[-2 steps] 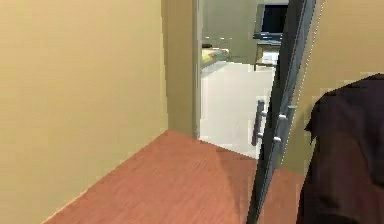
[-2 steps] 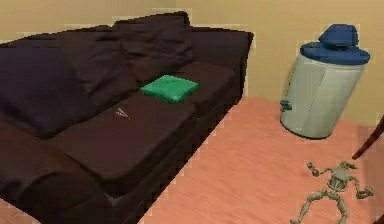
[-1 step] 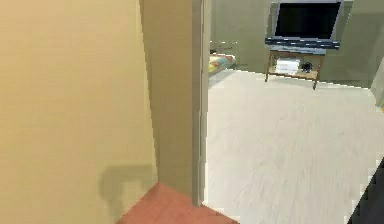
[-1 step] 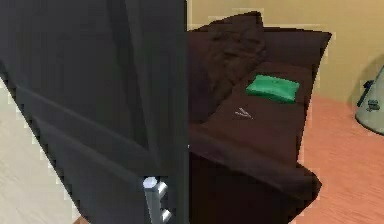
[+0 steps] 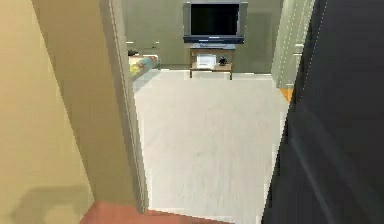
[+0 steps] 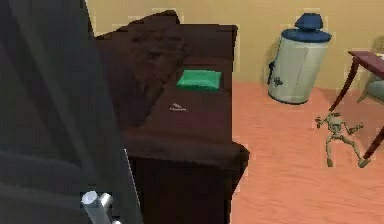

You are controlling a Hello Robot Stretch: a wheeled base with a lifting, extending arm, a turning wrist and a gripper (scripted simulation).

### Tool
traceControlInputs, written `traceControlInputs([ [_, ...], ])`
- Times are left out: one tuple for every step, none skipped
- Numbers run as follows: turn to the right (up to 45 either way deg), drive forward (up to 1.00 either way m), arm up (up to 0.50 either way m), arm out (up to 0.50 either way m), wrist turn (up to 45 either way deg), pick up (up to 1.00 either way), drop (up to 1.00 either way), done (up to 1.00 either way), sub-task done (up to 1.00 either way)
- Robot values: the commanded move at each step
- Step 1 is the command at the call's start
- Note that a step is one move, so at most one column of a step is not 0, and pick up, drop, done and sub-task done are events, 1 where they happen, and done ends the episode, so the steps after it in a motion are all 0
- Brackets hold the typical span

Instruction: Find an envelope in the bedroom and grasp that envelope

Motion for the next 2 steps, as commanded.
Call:
traceControlInputs([
  [0.0, 1.0, 0.0, 0.0, 0.0, 0.0, 0.0, 0.0, 0.0],
  [6.0, 0.0, 0.0, 0.0, 0.0, 0.0, 0.0, 0.0, 0.0],
])
